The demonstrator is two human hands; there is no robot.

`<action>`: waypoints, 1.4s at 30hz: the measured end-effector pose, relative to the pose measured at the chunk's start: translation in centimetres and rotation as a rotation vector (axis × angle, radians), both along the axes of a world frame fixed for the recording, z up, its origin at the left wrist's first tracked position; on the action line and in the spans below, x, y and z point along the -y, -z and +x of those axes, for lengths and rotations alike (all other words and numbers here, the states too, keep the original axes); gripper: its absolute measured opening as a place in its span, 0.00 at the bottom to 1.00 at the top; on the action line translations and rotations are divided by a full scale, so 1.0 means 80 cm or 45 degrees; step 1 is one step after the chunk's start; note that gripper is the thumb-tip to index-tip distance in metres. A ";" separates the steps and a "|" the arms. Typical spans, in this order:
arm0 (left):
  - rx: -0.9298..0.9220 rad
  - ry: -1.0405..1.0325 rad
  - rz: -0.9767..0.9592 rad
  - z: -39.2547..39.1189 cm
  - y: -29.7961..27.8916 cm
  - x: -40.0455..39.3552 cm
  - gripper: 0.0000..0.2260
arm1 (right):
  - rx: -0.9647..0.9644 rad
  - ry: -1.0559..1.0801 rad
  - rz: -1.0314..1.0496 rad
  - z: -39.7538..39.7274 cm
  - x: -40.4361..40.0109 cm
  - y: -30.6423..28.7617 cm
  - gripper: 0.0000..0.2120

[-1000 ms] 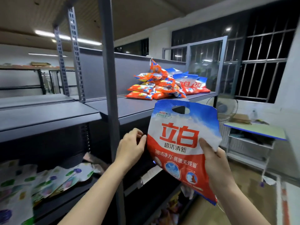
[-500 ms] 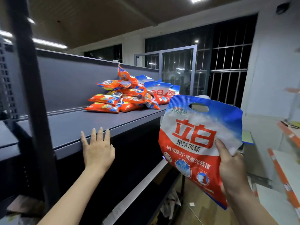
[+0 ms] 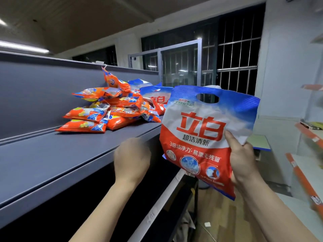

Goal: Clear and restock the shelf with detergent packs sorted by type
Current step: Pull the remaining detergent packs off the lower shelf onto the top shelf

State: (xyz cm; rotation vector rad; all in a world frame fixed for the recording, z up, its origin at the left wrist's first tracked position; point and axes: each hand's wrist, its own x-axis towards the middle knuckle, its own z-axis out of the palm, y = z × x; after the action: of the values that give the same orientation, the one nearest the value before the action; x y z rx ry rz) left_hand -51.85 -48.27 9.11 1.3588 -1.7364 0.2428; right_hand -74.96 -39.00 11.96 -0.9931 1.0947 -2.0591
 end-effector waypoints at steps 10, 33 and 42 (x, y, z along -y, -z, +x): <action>0.069 -0.090 -0.018 -0.088 -0.013 0.133 0.17 | -0.184 0.328 -0.163 -0.111 0.125 -0.025 0.10; 0.320 -0.733 -0.132 -0.262 0.016 0.345 0.15 | -0.040 0.255 -0.397 -0.294 0.461 -0.094 0.08; 0.297 -0.829 0.013 -0.298 -0.026 0.399 0.16 | -0.056 0.233 -0.527 -0.267 0.576 -0.141 0.16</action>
State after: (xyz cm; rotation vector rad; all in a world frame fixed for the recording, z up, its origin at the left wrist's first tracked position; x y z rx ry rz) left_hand -75.68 -80.20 11.21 1.9347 -1.4186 0.7774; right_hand -96.33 -85.12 23.27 -1.1738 0.8197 -2.4877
